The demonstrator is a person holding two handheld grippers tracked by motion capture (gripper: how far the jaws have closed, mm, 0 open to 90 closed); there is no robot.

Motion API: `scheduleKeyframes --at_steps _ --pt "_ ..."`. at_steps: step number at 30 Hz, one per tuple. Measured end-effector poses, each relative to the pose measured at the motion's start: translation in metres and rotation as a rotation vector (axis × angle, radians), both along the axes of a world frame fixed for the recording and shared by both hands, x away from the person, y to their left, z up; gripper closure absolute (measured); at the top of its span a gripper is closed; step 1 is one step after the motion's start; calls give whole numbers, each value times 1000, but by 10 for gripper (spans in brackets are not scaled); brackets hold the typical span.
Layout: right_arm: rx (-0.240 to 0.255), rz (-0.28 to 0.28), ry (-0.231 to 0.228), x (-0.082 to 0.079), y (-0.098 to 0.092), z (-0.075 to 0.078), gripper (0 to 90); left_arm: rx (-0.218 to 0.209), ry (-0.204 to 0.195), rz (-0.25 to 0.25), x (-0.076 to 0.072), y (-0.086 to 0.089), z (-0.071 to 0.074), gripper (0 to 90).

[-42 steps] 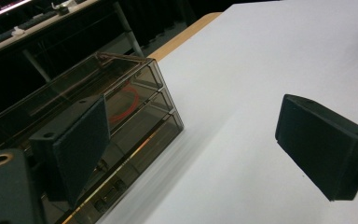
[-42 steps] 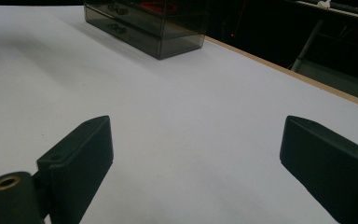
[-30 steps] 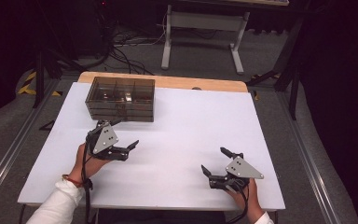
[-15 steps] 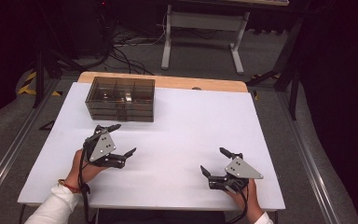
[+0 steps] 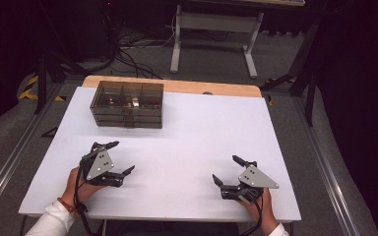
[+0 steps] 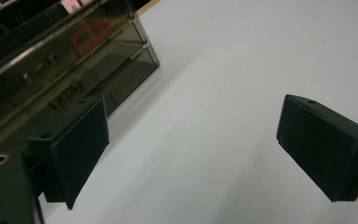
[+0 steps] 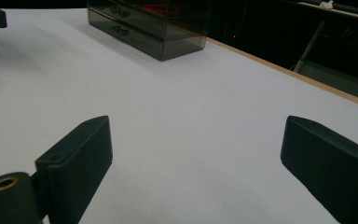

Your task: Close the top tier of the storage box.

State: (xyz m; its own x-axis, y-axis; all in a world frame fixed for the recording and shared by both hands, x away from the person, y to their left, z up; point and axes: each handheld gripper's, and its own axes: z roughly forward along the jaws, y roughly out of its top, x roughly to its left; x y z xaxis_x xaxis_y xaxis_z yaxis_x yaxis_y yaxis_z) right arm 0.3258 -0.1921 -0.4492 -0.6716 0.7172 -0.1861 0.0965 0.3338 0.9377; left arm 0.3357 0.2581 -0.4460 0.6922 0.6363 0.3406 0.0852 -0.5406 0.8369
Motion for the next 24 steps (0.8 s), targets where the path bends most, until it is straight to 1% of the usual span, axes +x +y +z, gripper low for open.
scheduleKeyframes --at_steps 1,3,4,7,10,13,15,17,19,21,24 --pt "1 1 1 0 0 0 98 5 5 6 -2 3 -2 97" --pt "-1 4 -1 0 -1 0 98 -1 22 22 -5 9 -5 93" --pt "1 4 1 0 -1 -1 97 -7 35 33 -7 12 -7 91" --pt "2 7 1 1 -1 0 97 -25 53 64 -15 22 -11 87" --pt "4 7 5 1 -2 0 96 -45 83 95 -23 32 -15 72" --pt "7 6 9 1 -2 -1 96 -59 92 120 -30 40 -17 68" --pt "9 6 17 1 -1 -1 96 -61 99 130 -32 43 -19 64" --pt "6 8 14 2 1 0 96 -67 103 130 -32 45 -19 61" --pt "4 8 15 3 3 0 96 -62 100 128 -32 45 -19 60" --pt "1 9 19 5 4 -1 96 -66 106 130 -32 46 -20 60" --pt "3 10 26 8 5 -1 97 -59 112 134 -31 47 -21 59"
